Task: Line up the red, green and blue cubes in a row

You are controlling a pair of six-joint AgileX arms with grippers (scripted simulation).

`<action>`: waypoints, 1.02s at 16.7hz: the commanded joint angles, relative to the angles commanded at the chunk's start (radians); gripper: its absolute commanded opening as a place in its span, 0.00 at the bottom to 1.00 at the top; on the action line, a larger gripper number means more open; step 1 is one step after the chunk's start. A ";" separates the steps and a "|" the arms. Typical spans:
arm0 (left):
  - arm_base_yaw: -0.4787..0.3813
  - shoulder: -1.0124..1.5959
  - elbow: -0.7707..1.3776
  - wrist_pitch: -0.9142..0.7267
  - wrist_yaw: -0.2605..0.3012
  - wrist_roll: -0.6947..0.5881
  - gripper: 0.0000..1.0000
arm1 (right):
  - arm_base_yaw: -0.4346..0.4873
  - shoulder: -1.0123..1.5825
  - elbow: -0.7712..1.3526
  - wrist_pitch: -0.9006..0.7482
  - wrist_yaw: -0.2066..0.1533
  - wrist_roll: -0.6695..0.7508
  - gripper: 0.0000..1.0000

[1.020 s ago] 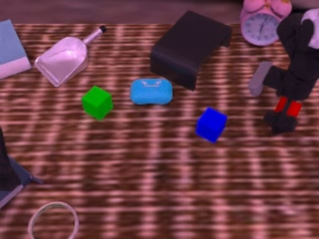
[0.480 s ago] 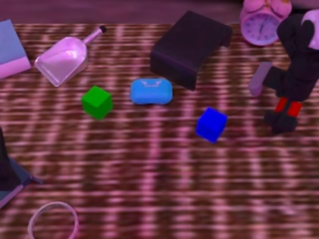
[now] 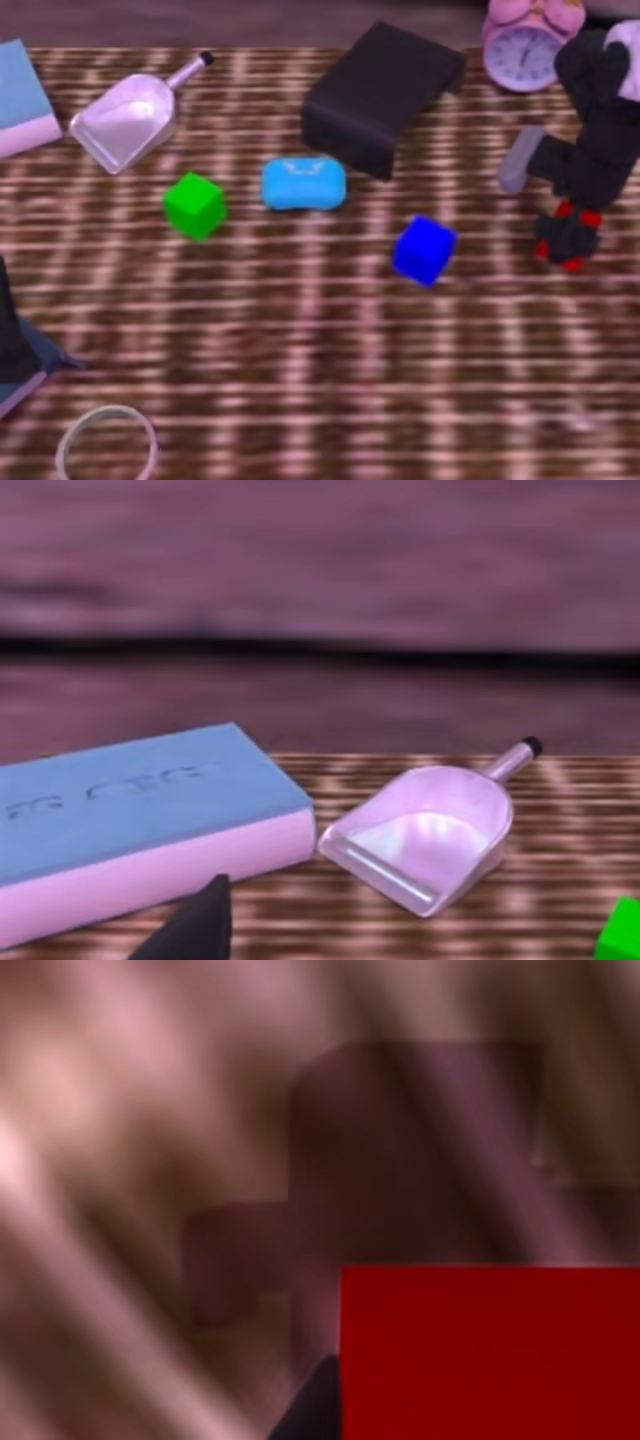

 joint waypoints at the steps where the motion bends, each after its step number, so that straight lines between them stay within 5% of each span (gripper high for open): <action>1: 0.000 0.000 0.000 0.000 0.000 0.000 1.00 | 0.000 0.000 0.000 0.000 0.000 0.000 0.02; 9: 0.000 0.000 0.000 0.000 0.000 0.000 1.00 | 0.000 0.000 0.000 0.000 0.000 0.000 0.00; 17: 0.000 0.000 0.000 0.000 0.000 0.000 1.00 | 0.006 -0.090 0.119 -0.213 -0.010 0.010 0.00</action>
